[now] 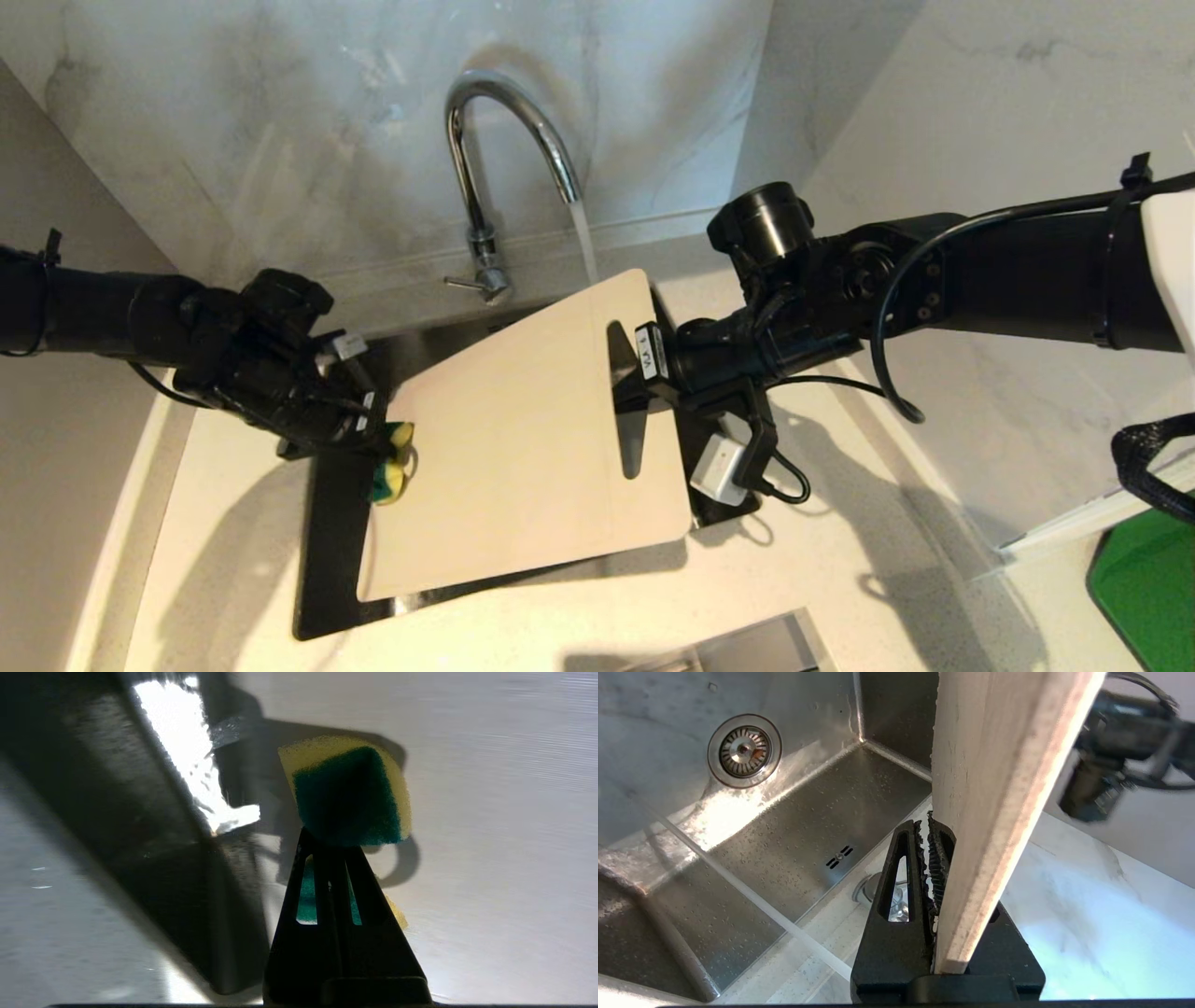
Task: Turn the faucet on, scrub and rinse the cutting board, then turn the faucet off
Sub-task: Scrub the cutting board underwater
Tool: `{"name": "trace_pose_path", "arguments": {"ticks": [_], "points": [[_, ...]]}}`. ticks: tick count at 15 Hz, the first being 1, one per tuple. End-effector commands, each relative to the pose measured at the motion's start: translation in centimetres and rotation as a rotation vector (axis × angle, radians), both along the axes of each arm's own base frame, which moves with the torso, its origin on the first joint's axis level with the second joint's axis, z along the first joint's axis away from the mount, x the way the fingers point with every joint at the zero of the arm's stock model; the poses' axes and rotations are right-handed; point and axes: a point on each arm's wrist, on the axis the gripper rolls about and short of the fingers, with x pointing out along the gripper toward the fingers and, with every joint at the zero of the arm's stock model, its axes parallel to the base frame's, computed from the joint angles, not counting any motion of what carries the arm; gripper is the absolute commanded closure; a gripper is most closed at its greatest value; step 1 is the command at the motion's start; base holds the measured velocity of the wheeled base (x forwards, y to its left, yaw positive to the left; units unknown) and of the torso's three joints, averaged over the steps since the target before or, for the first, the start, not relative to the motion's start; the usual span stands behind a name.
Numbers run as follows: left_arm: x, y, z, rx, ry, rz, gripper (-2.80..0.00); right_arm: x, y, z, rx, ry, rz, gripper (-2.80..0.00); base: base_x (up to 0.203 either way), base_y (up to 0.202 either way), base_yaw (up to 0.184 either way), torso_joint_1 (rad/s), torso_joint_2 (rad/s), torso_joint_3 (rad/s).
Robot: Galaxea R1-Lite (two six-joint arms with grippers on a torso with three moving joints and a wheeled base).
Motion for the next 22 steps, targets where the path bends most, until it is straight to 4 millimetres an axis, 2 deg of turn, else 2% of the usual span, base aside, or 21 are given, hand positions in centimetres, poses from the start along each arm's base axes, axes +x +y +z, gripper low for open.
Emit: {"name": "trace_pose_path", "arguments": {"ticks": [1, 4, 6, 10, 14, 16, 19, 22], "points": [[0.2, 1.5, -1.1, 0.001, 0.038, 0.039, 0.00, -0.1, 0.0, 0.1, -0.001, -0.013, 0.011, 0.00, 0.000, 0.000, 0.000, 0.000, 0.00, 0.000], [0.4, 2.9, -0.7, -0.048, 0.030, 0.050, 0.00, -0.1, 0.0, 0.1, 0.002, -0.020, 0.011, 0.00, 0.000, 0.000, 0.000, 0.000, 0.00, 0.000], [0.2, 3.0, 0.2, -0.057, 0.004, 0.051, 0.00, -0.1, 0.0, 0.1, 0.002, -0.020, 0.011, 0.00, 0.000, 0.000, 0.000, 0.000, 0.00, 0.000], [-0.5, 1.9, 4.8, -0.095, -0.126, 0.042, 0.00, -0.1, 0.0, 0.1, 0.003, -0.022, 0.011, 0.00, 0.000, 0.000, 0.000, 0.000, 0.00, 0.000], [-2.2, -1.5, 10.6, -0.167, -0.256, -0.018, 0.00, -0.1, 0.0, 0.1, 0.003, -0.022, 0.011, 0.00, 0.000, 0.000, 0.000, 0.000, 0.00, 0.000], [-3.3, -4.3, 12.7, -0.200, -0.262, -0.078, 0.00, -0.1, 0.0, 0.1, 0.005, -0.023, 0.013, 0.00, 0.000, 0.000, 0.000, 0.000, 0.00, 0.000], [-4.1, -8.6, 12.2, -0.226, -0.226, -0.154, 0.00, -0.1, 0.0, 0.0, 0.004, -0.019, 0.014, 0.00, 0.000, 0.000, 0.000, 0.000, 0.00, 0.000], [-3.4, -10.9, 11.0, -0.254, -0.222, -0.179, 0.00, -0.2, 0.0, -0.3, 0.000, -0.012, 0.014, 0.00, 0.000, 0.000, 0.000, 0.000, 0.00, 0.000]]}}
